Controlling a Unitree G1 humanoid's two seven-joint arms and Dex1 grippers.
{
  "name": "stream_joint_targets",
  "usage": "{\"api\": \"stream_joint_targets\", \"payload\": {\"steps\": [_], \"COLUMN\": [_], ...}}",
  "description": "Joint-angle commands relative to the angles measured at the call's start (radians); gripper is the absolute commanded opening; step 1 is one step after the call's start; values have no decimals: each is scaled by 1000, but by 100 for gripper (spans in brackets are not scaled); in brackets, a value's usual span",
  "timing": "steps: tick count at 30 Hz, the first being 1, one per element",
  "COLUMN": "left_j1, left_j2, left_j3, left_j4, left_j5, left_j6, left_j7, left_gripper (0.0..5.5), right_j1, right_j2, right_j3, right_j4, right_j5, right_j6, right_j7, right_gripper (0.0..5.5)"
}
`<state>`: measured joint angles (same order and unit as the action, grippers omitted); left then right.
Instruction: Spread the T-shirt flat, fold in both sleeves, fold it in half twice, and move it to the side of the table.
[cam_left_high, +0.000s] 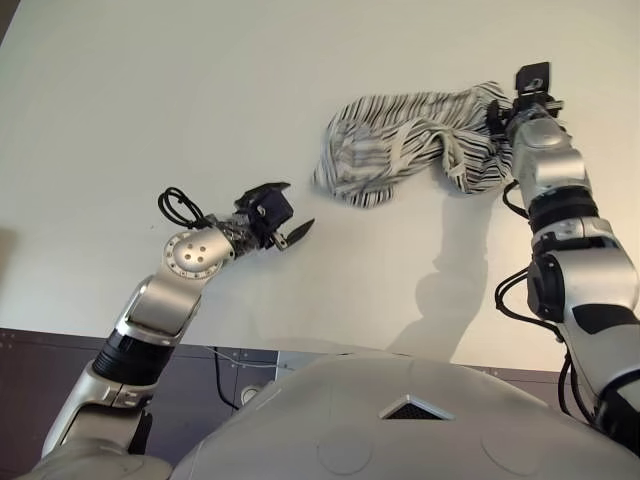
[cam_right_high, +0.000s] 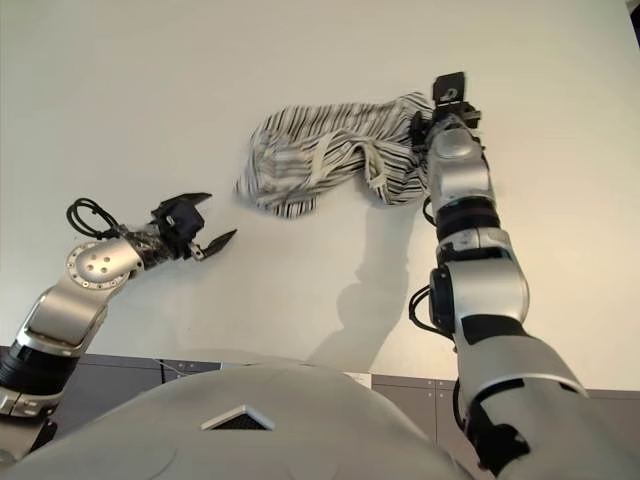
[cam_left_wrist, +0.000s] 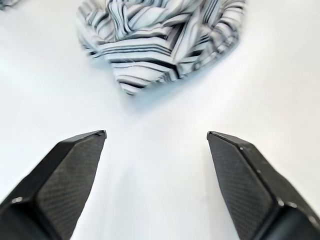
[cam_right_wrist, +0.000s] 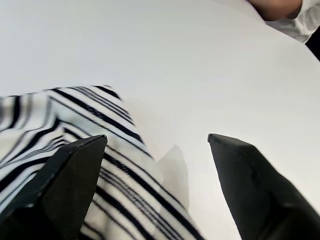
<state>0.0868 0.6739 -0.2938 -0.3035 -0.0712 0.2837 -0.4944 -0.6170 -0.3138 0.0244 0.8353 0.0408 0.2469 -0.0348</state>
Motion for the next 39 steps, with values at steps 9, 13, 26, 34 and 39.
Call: {"api": "stream_joint_targets", "payload": {"steps": [9, 13, 26, 34, 39], "left_j1": [-125, -123, -205, -267, -317], "left_j2": [-102, -59, -225, -329, -322], "left_j3": [46, 54, 62, 24, -29], "left_j4": [104, 166, 267, 423, 621], "left_j5": [57, 154, 85, 93, 195], "left_j6": [-103, -200, -155, -118, -145], "left_j7": [-3, -6, -37, -61, -34], "left_gripper": [375, 375, 375, 375, 375], "right_j1": [237, 290, 158, 164, 135], "right_j2": [-115, -240, -130, -153, -129], "right_j3": [287, 270, 450, 487, 475], "right_j4": [-742, -874, -567, -580, -568], "right_j5": [31, -55, -315, -396, -389], "right_j6": [49, -132, -265, -278, -244], "right_j7": [669, 726, 701, 763, 801], "right_gripper": [374, 374, 374, 374, 374]}}
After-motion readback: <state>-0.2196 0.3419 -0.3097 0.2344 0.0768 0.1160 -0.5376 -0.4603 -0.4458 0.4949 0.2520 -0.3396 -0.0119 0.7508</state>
